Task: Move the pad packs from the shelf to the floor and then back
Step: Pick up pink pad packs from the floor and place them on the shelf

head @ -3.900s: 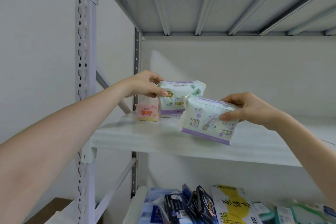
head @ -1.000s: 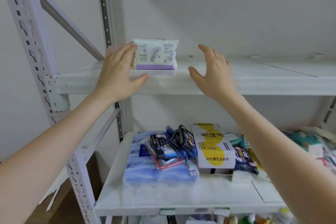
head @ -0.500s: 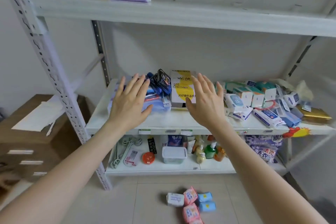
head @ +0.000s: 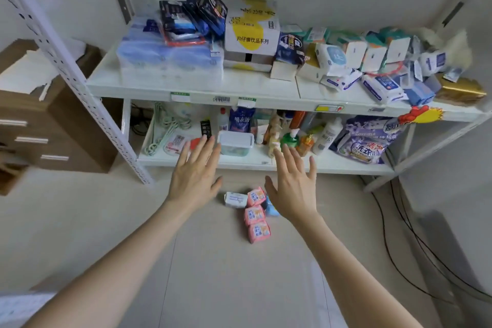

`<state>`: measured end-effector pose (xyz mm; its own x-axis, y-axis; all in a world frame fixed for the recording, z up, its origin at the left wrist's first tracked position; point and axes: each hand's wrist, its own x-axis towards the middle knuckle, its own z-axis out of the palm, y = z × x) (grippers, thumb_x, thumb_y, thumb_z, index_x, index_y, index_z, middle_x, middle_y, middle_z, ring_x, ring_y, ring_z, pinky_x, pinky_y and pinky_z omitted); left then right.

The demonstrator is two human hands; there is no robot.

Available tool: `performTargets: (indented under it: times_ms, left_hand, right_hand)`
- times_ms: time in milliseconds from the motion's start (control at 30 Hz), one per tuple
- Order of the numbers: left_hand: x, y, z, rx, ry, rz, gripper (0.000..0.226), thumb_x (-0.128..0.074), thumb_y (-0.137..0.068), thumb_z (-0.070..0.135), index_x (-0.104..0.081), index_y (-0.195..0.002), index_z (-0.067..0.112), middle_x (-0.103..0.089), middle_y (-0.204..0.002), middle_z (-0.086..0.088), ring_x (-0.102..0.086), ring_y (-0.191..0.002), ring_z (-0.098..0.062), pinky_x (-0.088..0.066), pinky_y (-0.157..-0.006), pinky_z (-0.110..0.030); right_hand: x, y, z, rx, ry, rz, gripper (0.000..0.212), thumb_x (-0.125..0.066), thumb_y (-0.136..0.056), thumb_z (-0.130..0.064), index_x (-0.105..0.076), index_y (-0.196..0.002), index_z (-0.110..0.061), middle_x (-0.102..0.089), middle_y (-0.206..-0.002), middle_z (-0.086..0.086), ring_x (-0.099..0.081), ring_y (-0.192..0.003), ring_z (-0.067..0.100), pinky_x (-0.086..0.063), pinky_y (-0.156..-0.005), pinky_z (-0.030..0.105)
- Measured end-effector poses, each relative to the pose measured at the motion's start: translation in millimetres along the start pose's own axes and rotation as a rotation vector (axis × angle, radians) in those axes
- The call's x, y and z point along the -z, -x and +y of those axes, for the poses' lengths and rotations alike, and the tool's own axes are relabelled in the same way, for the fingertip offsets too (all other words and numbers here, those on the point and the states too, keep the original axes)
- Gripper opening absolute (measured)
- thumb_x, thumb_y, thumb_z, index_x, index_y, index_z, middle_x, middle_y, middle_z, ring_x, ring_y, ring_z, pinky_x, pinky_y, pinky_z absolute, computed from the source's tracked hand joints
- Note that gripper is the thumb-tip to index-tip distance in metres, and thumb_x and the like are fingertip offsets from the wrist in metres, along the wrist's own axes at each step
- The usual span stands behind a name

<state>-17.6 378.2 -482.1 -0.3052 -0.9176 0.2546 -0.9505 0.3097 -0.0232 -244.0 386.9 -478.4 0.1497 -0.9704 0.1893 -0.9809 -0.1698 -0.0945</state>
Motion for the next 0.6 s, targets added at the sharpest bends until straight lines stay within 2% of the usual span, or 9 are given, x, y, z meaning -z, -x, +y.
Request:
performTargets:
  times_ms: [67,133,200,333,433,600]
  left_hand:
    - [-26.6,20.1,12.7,-0.008,0.013,-0.055,0.076,-0.076,-0.076,0.035,-0.05,-0.138,0.0,-0.046,-0.146,-0.018,-0.041,-0.138,-0.033,-0.025,-0.115,-0.054]
    - [-53.6,37.5,21.0,-0.008,0.028,-0.107,0.076,-0.078,-0.073,0.033,-0.052,-0.136,0.0,-0.049,-0.144,-0.017,-0.043,-0.137,-0.032,-0.027,-0.114,-0.054]
    - [-79.4,51.8,25.8,0.007,0.033,-0.184,0.075,-0.074,-0.077,0.034,-0.048,-0.14,0.003,-0.045,-0.148,-0.014,-0.037,-0.141,-0.029,-0.02,-0.117,-0.051]
    - [-131.8,72.0,26.7,0.021,0.032,-0.334,0.075,-0.054,-0.091,0.042,-0.025,-0.152,0.011,-0.022,-0.16,-0.008,-0.015,-0.15,-0.023,0.001,-0.12,-0.046]
    - [-173.8,78.7,23.5,0.02,0.032,-0.406,0.076,-0.048,-0.093,0.046,-0.016,-0.155,0.014,-0.013,-0.163,-0.005,-0.008,-0.151,-0.021,0.005,-0.119,-0.044]
    - [-239.8,70.3,18.1,0.003,0.044,-0.452,0.079,-0.051,-0.092,0.048,-0.016,-0.155,0.015,-0.014,-0.163,-0.005,-0.009,-0.15,-0.02,0.002,-0.12,-0.044]
  right_hand:
    - [-27.9,27.7,8.0,-0.028,-0.003,-0.095,0.066,-0.049,-0.094,-0.043,-0.027,-0.15,-0.015,-0.022,-0.16,0.008,-0.015,-0.148,0.023,0.0,-0.117,0.053]
    - [-54.2,53.5,13.8,-0.05,-0.011,-0.147,0.064,-0.049,-0.093,-0.043,-0.033,-0.148,-0.014,-0.028,-0.157,0.008,-0.021,-0.147,0.023,-0.003,-0.117,0.052]
    - [-78.9,75.3,17.5,-0.074,-0.008,-0.195,0.062,-0.052,-0.092,-0.041,-0.039,-0.145,-0.012,-0.036,-0.153,0.009,-0.028,-0.144,0.024,-0.01,-0.116,0.053]
    - [-125.4,104.2,25.8,-0.105,0.004,-0.259,0.063,-0.063,-0.086,-0.037,-0.047,-0.141,-0.009,-0.044,-0.148,0.011,-0.039,-0.139,0.027,-0.021,-0.112,0.058]
    - [-164.1,115.7,34.4,-0.134,0.018,-0.325,0.068,-0.059,-0.088,-0.04,-0.038,-0.146,-0.012,-0.035,-0.154,0.007,-0.032,-0.143,0.025,-0.015,-0.115,0.056]
    - [-230.5,114.4,54.2,-0.167,0.013,-0.395,0.069,-0.051,-0.092,-0.045,-0.028,-0.151,-0.017,-0.028,-0.158,0.003,-0.019,-0.147,0.02,-0.003,-0.117,0.05]
